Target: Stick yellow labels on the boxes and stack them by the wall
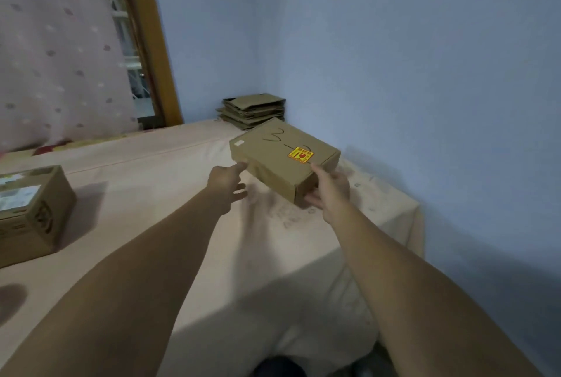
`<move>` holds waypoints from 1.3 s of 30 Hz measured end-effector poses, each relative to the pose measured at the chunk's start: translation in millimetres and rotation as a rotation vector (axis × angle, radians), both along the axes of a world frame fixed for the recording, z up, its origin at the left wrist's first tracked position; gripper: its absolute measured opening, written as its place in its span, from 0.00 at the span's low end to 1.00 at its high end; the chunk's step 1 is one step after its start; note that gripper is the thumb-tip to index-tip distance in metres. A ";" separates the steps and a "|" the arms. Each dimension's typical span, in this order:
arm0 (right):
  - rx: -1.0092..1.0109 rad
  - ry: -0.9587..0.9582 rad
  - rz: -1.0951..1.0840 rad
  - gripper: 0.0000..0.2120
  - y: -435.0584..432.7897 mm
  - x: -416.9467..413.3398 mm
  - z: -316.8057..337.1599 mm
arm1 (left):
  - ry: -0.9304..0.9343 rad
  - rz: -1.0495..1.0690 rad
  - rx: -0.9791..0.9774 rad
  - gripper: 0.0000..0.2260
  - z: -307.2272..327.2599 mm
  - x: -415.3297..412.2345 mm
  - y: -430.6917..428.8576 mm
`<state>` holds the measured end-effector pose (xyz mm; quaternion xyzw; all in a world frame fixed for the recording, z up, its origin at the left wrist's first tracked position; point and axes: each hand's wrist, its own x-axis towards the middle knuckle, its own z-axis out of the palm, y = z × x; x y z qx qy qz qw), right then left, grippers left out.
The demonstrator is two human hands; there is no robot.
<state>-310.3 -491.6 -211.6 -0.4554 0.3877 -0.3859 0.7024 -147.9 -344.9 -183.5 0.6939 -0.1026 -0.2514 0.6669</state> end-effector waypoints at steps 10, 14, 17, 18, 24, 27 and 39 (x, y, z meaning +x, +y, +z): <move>0.038 0.025 -0.148 0.31 -69.8 35.9 5.3 | -0.003 -0.225 -0.090 0.29 -15.5 -12.0 -118.3; 0.057 0.085 -0.162 0.34 -93.0 52.7 0.8 | -0.034 -0.191 -0.064 0.30 -24.0 -2.3 -145.2; 0.073 0.139 -0.156 0.36 -104.5 63.9 1.0 | -0.044 -0.210 -0.082 0.30 -27.1 1.8 -160.8; 0.074 0.155 -0.145 0.36 -107.7 67.0 1.2 | -0.029 -0.224 -0.088 0.29 -28.1 2.7 -165.4; 0.091 0.167 -0.088 0.38 -118.3 69.3 -5.8 | 0.019 -0.216 -0.074 0.18 -29.5 -9.3 -179.7; 0.097 0.172 -0.056 0.37 -117.5 67.2 -7.0 | 0.004 -0.216 -0.052 0.19 -26.0 -7.6 -178.4; -0.525 0.728 -0.157 0.28 -66.9 60.9 26.8 | -0.254 -0.192 0.228 0.25 -4.6 9.4 -94.3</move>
